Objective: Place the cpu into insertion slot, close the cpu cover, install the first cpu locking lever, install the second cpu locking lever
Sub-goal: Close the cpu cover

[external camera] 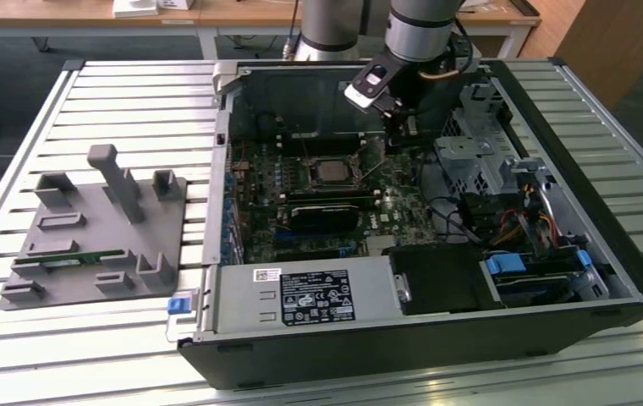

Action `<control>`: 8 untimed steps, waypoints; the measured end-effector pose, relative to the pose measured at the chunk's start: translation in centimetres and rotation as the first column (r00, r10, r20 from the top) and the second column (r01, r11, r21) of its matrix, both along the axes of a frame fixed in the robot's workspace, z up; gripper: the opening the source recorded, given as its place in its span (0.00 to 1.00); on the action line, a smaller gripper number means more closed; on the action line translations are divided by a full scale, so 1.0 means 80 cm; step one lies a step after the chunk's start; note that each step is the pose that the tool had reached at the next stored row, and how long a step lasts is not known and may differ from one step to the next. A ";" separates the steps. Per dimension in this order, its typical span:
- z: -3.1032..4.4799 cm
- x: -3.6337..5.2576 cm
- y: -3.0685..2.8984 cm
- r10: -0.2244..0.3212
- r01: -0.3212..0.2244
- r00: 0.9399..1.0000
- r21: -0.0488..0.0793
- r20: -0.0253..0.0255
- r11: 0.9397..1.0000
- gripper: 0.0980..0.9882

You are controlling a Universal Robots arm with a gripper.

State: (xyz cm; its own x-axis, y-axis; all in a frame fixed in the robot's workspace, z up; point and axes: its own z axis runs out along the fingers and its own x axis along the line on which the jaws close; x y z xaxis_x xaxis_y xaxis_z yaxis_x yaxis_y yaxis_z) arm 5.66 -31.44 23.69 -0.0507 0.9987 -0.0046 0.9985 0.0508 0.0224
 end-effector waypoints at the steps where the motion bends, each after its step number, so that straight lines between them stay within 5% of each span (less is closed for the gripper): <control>1: 0.0000 0.000 0.0000 0.000 0.000 1.000 0.000 0.000 1.000 0.01; 8: -0.0001 -0.002 0.0001 0.000 0.000 1.000 0.000 0.000 1.000 0.01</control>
State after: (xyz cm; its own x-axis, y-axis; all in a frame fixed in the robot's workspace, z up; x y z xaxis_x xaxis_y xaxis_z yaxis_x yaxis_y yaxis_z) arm 5.51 -31.44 23.69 -0.0507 0.9987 -0.0045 0.9985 0.0508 0.0225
